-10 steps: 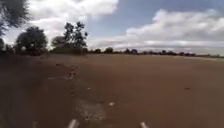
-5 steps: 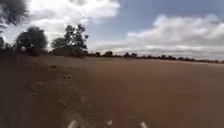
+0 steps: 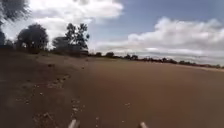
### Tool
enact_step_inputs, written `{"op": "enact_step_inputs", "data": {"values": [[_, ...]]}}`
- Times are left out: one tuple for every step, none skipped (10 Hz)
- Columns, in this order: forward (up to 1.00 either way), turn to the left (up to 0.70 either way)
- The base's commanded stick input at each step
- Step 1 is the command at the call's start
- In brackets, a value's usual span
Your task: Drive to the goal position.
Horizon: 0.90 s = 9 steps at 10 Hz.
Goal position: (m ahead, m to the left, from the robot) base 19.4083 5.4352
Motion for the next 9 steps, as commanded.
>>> {"op": "enact_step_inputs", "data": {"values": [[0.7,0.0],[0.7,0.0],[0.7,0.0],[0.7,0.0],[0.7,0.0],[0.7,0.0],[0.7,0.0],[0.7,0.0],[0.7,0.0]]}}
